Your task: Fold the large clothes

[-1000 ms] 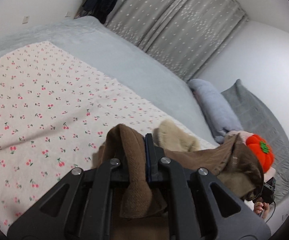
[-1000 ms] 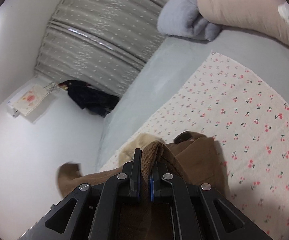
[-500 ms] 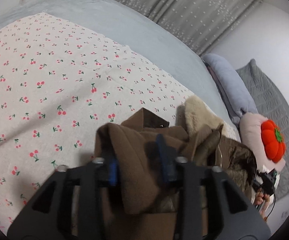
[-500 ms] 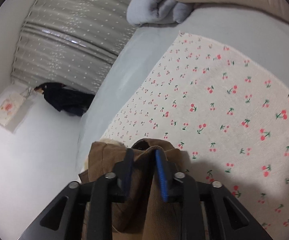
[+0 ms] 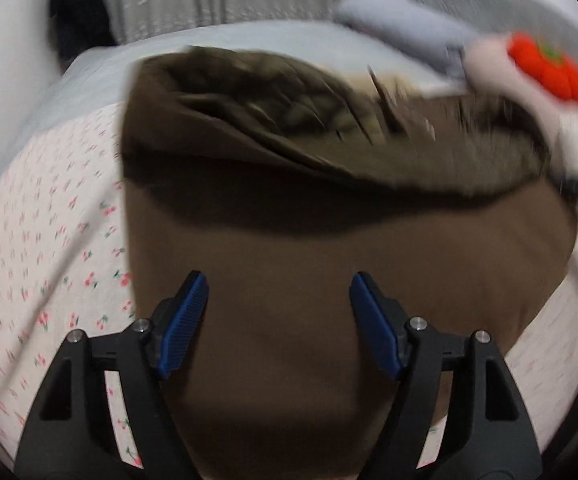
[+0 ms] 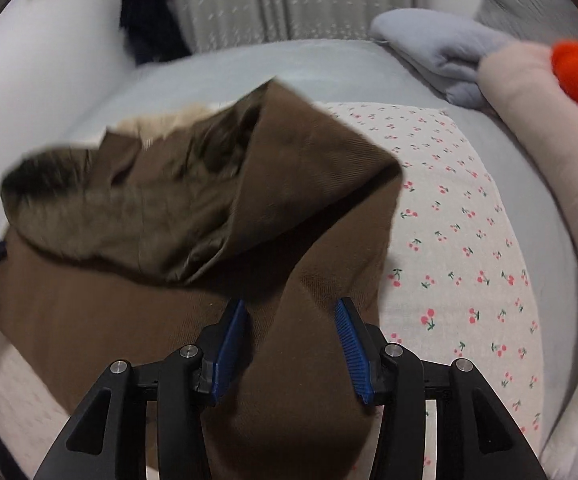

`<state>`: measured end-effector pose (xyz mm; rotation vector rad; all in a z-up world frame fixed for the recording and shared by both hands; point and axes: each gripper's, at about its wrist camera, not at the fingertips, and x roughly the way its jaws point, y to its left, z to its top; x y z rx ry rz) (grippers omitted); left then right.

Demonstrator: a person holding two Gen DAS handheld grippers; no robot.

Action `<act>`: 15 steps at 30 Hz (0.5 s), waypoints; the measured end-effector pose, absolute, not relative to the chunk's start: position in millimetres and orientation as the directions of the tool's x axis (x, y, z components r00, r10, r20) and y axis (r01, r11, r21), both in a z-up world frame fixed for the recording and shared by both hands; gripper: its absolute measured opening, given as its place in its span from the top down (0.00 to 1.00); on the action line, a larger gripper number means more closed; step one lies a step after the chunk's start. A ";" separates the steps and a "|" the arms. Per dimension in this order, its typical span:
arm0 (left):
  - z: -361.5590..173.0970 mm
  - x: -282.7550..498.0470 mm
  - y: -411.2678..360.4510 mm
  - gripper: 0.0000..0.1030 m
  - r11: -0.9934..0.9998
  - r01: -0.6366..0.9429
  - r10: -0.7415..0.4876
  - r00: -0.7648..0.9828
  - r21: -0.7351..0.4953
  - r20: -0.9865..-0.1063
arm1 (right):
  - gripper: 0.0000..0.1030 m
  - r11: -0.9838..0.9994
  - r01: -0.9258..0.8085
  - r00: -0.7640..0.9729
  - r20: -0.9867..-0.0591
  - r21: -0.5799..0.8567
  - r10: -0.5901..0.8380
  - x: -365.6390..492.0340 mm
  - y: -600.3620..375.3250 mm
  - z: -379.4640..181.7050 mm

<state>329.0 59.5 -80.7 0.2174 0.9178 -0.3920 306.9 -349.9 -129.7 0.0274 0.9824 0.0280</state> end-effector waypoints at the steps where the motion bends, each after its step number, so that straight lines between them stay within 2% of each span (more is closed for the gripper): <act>1: -83.3 332.3 50.2 0.27 0.900 0.433 -0.218 0.544 0.049 -0.810 | 0.52 0.999 -0.008 0.542 -0.840 0.032 0.032 314.9 -346.4 -133.7; 7: -80.7 392.0 27.6 0.27 0.897 0.439 -0.210 0.526 0.051 -0.824 | 0.47 0.994 0.045 0.534 -0.843 0.102 0.063 369.8 -355.3 -134.4; 15: -62.3 475.9 52.7 0.27 0.976 0.208 -0.182 0.594 -0.069 -0.784 | 0.47 0.921 0.204 0.616 -0.775 0.333 0.144 422.1 -404.8 -113.3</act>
